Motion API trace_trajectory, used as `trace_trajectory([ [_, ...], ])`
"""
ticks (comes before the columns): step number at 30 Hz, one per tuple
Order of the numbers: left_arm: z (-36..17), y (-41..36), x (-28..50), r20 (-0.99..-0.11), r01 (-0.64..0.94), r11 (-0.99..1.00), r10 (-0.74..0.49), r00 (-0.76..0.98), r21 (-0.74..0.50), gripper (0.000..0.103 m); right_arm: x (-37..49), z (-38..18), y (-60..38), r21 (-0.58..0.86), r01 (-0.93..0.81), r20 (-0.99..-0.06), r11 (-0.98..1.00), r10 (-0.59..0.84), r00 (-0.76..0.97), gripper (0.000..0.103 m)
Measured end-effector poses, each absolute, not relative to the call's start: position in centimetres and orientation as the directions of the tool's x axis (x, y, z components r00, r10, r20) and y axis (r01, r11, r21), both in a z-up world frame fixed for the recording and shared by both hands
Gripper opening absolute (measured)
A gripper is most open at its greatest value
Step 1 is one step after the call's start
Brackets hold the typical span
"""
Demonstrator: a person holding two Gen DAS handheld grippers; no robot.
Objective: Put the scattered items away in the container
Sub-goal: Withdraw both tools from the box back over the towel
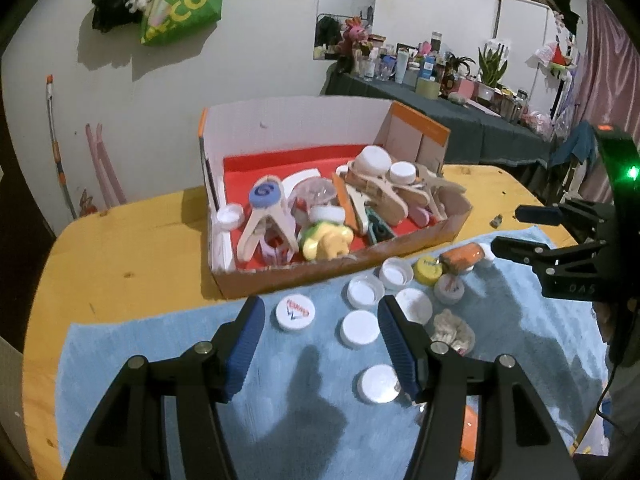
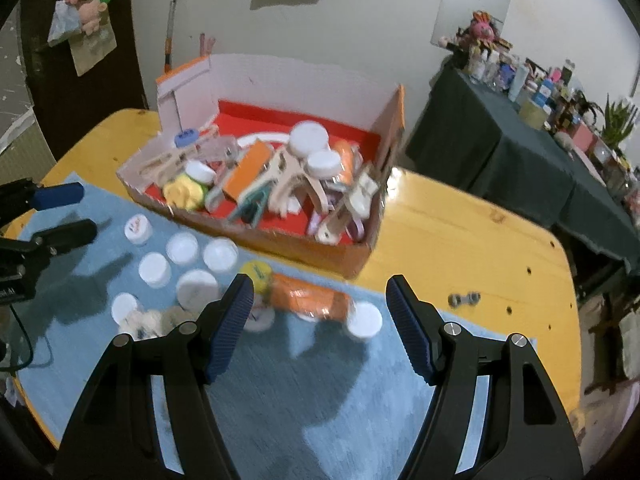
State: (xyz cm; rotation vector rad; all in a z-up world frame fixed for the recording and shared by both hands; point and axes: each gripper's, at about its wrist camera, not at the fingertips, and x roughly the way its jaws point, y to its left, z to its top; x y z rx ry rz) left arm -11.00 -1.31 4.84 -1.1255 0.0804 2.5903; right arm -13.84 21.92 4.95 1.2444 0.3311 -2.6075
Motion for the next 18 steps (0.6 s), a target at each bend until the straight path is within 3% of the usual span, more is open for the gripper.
trace_trajectory([
  [18,0.7,-1.0,-13.1,-0.774,-0.305,-0.946,0.274,-0.571,-0.11,0.062,-15.9,0.5,24.8,-0.096,0.248,-0.835,-0.964,-0.058,-0.548,0.068],
])
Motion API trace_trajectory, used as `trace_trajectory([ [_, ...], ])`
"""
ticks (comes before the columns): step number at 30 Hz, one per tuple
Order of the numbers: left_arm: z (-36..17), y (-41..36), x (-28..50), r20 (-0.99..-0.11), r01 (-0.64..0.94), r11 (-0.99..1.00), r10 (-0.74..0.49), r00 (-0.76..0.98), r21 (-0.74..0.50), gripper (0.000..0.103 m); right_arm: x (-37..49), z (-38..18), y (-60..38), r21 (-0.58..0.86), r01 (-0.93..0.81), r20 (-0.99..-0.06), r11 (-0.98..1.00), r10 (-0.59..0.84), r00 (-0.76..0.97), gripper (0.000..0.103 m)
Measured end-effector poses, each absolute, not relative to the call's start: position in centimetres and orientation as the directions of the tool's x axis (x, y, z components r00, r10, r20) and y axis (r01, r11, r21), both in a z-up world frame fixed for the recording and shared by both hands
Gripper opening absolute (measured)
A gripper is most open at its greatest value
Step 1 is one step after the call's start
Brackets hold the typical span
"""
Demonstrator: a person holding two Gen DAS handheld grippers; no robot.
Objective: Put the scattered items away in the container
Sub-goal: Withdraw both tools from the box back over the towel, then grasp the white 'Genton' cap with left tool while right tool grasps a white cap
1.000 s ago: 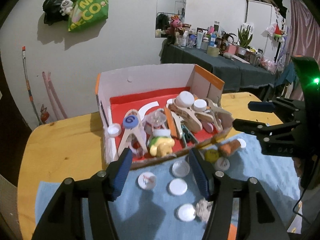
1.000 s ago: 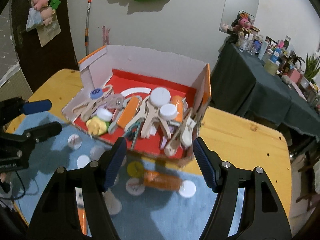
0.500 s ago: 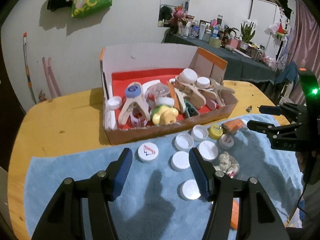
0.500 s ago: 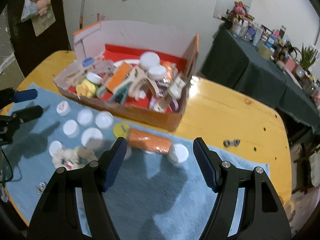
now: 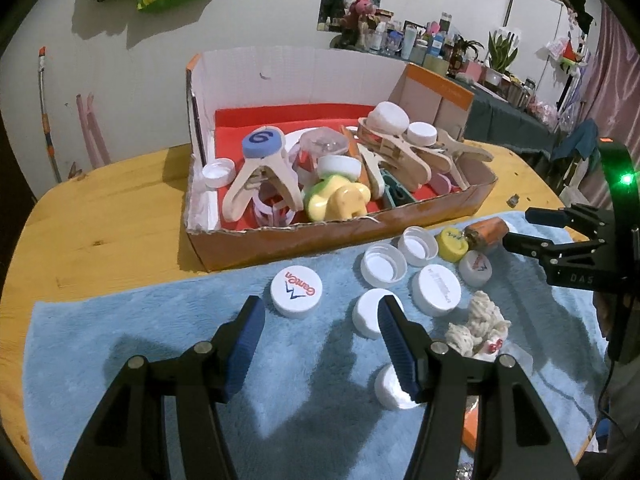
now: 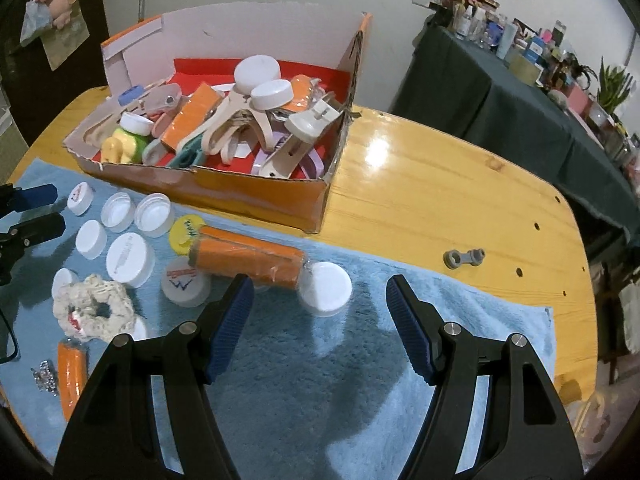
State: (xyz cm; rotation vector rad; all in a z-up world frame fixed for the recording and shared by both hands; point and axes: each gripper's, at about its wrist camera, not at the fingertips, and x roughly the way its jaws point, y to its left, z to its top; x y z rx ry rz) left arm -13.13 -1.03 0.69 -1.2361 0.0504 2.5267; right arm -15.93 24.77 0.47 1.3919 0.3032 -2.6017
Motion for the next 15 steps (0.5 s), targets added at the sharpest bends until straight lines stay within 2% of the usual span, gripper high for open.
trace_trajectory([
  [12,-0.16,-0.73,-13.55,-0.785,-0.31,-0.944,0.275,-0.555,-0.111,0.062,-16.07,-0.28,24.75,-0.128,0.25,-0.835,-0.96,-0.031,-0.549,0.067],
  [15,-0.25,-0.48,-13.63,-0.786,-0.317,-0.942,0.275,-0.554,-0.106,0.061,-16.15,-0.26,24.87,-0.127,0.252,-0.833,-0.959,-0.035,-0.552,0.064],
])
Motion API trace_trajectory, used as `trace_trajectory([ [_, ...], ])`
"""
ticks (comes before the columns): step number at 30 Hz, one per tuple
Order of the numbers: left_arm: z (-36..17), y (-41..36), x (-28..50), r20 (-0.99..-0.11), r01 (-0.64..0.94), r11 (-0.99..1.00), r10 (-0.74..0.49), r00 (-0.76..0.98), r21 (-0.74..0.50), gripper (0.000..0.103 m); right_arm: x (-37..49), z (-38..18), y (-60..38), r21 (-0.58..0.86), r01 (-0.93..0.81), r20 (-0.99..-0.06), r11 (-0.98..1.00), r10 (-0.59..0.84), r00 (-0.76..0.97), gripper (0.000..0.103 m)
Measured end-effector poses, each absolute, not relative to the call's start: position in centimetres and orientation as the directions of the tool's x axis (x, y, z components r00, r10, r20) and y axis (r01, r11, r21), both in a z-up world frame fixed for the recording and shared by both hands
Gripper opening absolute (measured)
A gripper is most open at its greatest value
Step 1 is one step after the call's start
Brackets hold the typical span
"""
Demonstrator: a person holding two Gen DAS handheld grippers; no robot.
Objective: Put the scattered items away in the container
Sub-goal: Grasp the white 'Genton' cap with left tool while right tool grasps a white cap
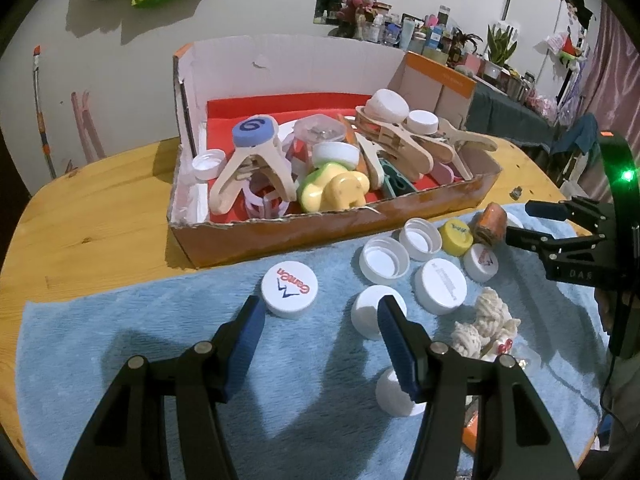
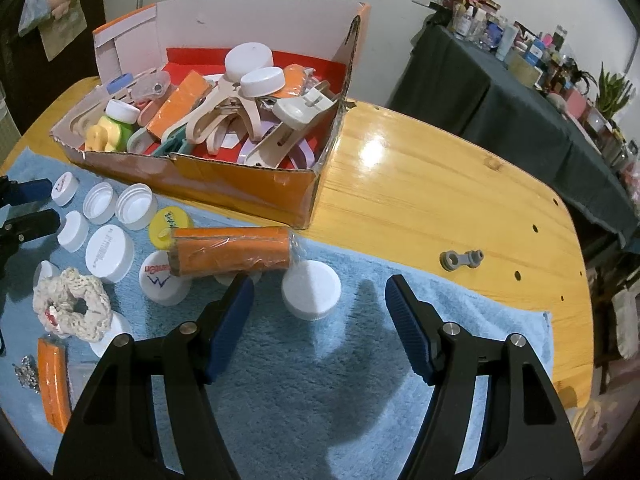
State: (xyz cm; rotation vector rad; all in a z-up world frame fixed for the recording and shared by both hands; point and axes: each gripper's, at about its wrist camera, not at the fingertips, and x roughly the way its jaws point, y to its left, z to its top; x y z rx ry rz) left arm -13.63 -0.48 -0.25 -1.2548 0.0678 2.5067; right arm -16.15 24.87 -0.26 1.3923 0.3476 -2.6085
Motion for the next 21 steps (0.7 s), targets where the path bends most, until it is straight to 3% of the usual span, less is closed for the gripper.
trace_trajectory([
  [10,-0.6,-0.5,-14.0,-0.788,-0.314,-0.943,0.277,-0.55,-0.112,0.054,-16.4,-0.8,24.7,-0.13,0.258,-0.842,-0.957,-0.031,-0.539,0.052],
  [21,-0.7,-1.4,-14.8,-0.79,-0.279,-0.952,0.268,-0.552,-0.128,0.045,-16.3,-0.9,24.4,-0.122,0.259,-0.842,-0.958,-0.039,-0.538,0.046],
])
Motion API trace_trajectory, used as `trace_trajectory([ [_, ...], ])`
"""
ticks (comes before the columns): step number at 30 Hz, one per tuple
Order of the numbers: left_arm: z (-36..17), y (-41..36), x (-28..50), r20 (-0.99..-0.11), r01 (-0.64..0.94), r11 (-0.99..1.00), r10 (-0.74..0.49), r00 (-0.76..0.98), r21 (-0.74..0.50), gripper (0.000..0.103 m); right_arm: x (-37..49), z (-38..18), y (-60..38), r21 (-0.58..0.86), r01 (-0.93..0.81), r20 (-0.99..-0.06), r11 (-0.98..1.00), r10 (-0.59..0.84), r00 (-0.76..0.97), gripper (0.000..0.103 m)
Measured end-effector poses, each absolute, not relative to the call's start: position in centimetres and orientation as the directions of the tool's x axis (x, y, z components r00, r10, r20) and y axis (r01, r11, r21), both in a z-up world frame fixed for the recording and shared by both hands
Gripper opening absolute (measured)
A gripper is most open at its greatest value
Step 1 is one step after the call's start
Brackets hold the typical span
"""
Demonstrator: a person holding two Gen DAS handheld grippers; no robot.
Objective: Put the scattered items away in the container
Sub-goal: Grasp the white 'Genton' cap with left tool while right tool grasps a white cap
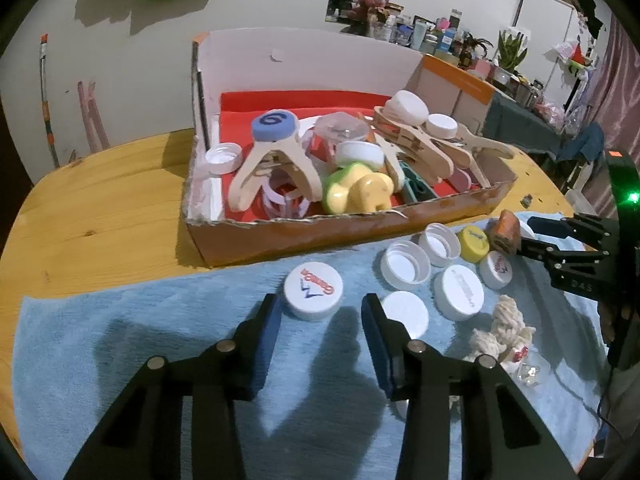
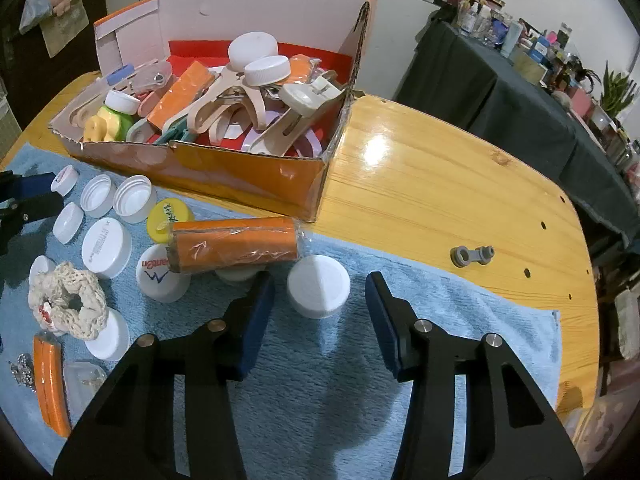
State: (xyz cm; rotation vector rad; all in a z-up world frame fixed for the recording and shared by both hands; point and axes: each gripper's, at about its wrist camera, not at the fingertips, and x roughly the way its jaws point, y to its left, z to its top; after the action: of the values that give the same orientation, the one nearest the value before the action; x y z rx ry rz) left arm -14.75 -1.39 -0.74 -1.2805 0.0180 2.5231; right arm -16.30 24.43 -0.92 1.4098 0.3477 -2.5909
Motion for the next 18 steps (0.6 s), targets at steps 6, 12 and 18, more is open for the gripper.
trace_trajectory([
  [6,-0.91,-1.54,-15.25,-0.791,-0.275,-0.952,0.268,-0.549,-0.132,0.041,-16.38,-0.78,24.43,-0.118,0.257,-0.842,-0.959,-0.041,-0.538,0.046],
  [12,-1.03,-1.15,-15.65,-0.791,-0.281,-0.952,0.265,-0.551,-0.123,0.036,-16.28,-0.85,24.33,-0.121,0.257,-0.841,-0.959,-0.038,-0.54,0.046],
  [18,-1.25,-1.13,-15.66,-0.792,-0.282,-0.953,0.259,-0.553,-0.114,0.034,-16.31,-0.89,24.45,-0.112,0.261,-0.841,-0.959,-0.048,-0.538,0.036],
])
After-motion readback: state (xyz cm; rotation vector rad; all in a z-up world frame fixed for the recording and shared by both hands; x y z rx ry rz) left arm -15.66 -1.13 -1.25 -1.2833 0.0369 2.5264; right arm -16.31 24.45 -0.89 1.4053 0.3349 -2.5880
